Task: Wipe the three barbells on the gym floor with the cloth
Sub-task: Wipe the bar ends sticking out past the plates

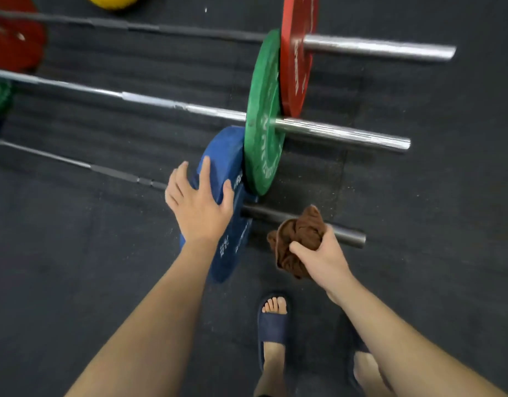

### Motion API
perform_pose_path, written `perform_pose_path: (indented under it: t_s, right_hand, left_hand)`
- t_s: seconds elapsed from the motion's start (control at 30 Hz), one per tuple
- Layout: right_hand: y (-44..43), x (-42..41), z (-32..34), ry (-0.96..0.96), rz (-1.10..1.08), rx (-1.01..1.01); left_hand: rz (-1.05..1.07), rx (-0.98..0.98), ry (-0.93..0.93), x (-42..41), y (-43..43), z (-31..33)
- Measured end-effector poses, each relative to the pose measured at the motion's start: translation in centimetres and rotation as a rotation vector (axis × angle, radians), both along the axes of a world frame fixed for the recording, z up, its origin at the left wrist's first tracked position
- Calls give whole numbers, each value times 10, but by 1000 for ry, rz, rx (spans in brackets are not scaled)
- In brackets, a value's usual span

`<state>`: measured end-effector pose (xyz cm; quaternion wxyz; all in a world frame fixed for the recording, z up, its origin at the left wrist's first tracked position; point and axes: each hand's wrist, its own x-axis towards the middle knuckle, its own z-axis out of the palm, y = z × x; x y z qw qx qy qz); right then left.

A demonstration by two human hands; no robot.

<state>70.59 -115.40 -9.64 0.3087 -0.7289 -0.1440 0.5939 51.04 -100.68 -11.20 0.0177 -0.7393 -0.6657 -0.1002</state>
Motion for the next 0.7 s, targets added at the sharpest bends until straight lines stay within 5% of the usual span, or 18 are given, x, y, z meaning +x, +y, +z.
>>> perform_pose_path:
  t_s: [0.33, 0.53, 0.7]
  right_hand:
    - [38, 0, -50, 2, 86, 89]
    - [34, 0, -84, -132, 178, 171]
    - [40, -2, -98, -312, 412, 428]
  left_hand:
    - [-25, -57, 27, 2, 5, 1]
    - [25, 19, 10, 8, 7, -4]
    - [127, 43, -49, 5, 9, -9]
